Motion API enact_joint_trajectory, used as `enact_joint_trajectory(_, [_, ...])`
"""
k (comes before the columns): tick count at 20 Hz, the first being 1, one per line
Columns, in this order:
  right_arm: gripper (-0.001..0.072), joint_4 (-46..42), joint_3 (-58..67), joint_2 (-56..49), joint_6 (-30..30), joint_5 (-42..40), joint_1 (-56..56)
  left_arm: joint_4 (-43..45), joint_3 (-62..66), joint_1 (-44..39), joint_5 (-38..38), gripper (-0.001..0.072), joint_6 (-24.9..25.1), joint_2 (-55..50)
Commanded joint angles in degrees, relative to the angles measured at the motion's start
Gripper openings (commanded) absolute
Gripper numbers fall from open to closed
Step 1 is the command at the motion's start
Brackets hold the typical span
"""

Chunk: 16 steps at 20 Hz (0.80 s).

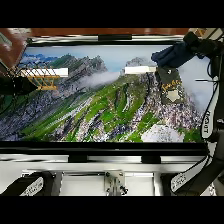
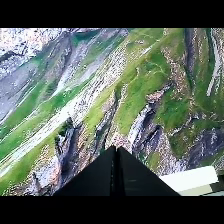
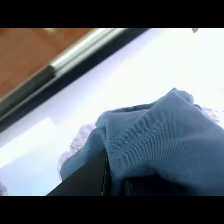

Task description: Fold the shirts.

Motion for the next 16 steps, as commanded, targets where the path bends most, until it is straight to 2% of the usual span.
enact_joint_trajectory(1, [0.0071,-3.37,0.02,2.36,2.56,-11.74,-3.04,-0.02,0.0,0.0,-0.63,0.0033,0.15,0.02])
enact_joint_trajectory(4, [0.0071,-3.39,-3.78,2.29,2.75,-23.54,-2.69,0.0,0.0,0.0,-0.7,0.0033,0.17,0.04])
enact_joint_trajectory(11, [0.0071,-8.2,-5.81,2.19,2.23,-40.22,-1.77,-0.02,0.0,0.0,-2.58,0.0033,0.2,-0.02])
enact_joint_trajectory(13, [0.0072,-9.42,-6.12,1.64,3.06,-42.51,-1.77,-0.02,0.0,0.0,-2.58,0.0033,0.22,0.02])
enact_joint_trajectory(16, [0.0071,-6.21,-6.58,-0.57,5.03,-43.74,-1.05,-0.02,0.0,0.0,-2.58,0.0034,0.2,0.0])
